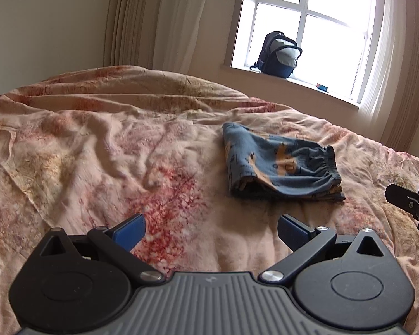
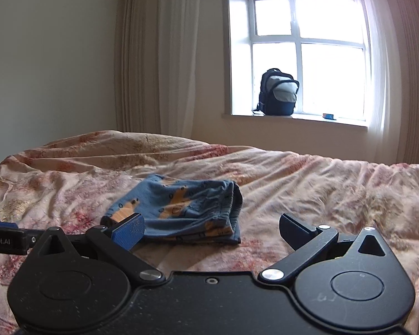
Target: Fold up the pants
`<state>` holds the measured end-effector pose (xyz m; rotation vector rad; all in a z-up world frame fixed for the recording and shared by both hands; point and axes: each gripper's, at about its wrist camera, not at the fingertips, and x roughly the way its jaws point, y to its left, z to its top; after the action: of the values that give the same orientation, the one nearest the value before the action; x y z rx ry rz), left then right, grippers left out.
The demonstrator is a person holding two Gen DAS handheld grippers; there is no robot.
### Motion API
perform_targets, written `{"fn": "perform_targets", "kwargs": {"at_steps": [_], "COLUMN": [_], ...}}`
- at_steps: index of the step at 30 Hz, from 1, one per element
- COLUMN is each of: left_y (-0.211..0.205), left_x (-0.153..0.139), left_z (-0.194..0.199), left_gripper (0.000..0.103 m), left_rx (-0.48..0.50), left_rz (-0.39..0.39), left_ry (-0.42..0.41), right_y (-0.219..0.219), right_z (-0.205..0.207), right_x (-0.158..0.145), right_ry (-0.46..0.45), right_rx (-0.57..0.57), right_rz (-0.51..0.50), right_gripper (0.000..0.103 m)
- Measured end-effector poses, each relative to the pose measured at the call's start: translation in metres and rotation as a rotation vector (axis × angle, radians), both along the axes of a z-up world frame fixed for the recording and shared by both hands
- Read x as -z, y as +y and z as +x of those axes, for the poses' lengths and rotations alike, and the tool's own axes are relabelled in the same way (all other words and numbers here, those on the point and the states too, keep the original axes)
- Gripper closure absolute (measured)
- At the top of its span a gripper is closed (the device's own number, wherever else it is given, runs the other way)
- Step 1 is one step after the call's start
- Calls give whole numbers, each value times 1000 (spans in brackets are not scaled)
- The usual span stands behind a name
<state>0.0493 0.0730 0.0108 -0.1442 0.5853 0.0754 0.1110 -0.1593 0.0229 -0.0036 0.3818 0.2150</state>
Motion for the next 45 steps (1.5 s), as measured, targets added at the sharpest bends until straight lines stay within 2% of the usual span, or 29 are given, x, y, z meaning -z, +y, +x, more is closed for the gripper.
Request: {"fn": "perform_targets", "kwargs": {"at_steps": [12, 45], "left_y": [3, 1], "left_x": [4, 1], "left_z": [3, 0], "left_gripper": [0, 0], "left_rx": [-8, -11], "left_rz": [-20, -11], "left_ry": [18, 4], "right_y": [4, 5], "right_z": [4, 4], "right_x": [9, 9], "right_ry": [47, 50], "right_rx": [0, -5], "right_rz": [-14, -20], "right_gripper": [1, 1]}}
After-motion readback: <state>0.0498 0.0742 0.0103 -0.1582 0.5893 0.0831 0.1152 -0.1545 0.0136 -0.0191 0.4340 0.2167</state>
